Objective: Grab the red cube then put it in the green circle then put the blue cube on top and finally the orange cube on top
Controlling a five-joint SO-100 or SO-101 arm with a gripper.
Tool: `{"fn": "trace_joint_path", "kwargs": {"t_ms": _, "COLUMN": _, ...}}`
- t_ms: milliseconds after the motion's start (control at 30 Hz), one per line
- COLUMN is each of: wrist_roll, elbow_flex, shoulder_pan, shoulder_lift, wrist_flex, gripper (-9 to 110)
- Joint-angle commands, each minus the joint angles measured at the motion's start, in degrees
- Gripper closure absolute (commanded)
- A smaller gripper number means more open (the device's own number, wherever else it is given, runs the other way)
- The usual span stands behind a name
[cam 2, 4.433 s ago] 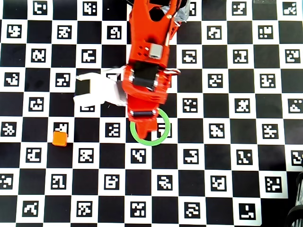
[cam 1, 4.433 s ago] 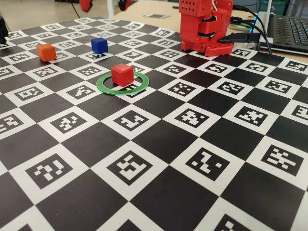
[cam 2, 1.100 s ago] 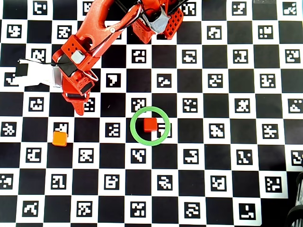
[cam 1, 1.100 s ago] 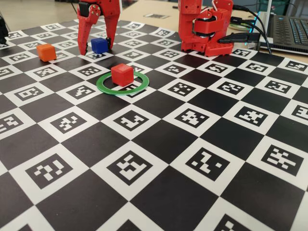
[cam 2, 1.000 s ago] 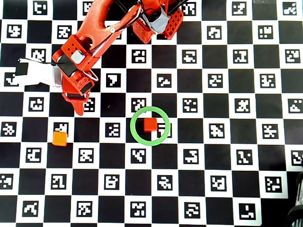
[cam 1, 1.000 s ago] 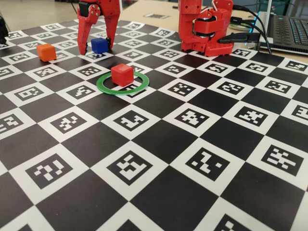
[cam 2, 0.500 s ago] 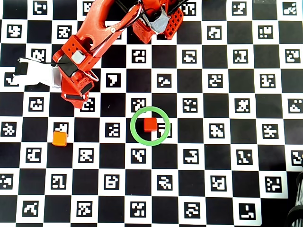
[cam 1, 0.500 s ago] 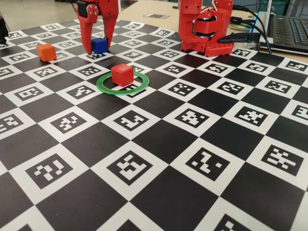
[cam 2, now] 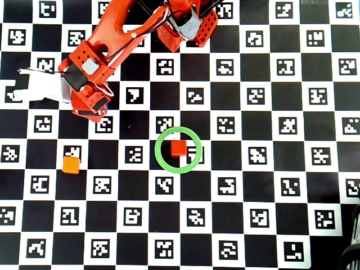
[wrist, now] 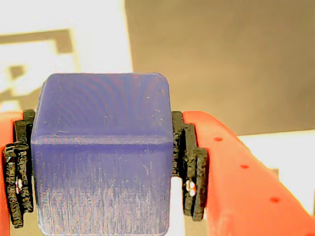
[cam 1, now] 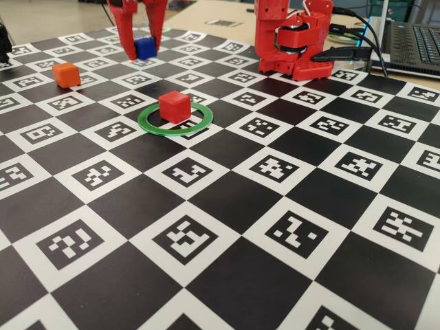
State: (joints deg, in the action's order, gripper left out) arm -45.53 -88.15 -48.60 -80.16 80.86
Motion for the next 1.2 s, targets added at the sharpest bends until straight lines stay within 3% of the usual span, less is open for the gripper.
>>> {"fn": "trace_joint_path", "kwargs": {"t_ms": 0, "wrist_roll": 0.35, "elbow_flex": 13.89, "shoulder_pan": 0.62, "shoulder_lift": -6.50, "wrist_flex": 10.28, "gripper": 96}}
{"fn": "trace_joint_path", "kwargs": {"t_ms": 200, "wrist_roll": 3.69, "elbow_flex": 22.32, "shoulder_pan": 5.89, "shoulder_lift": -8.88, "wrist_flex": 18.19, "gripper": 96}}
{"fn": "trace_joint_path", "kwargs": {"t_ms": 567, "wrist_roll": 15.73, "elbow_flex": 23.12, "shoulder_pan": 25.22, "shoulder_lift": -15.47, "wrist_flex": 24.52, "gripper": 96}}
{"fn": "trace_joint_path", "kwargs": {"t_ms": 1167, "wrist_roll": 34.72, "elbow_flex": 8.35, "shoulder_pan": 45.35, "shoulder_lift": -18.19, "wrist_flex": 15.91, "gripper": 96}}
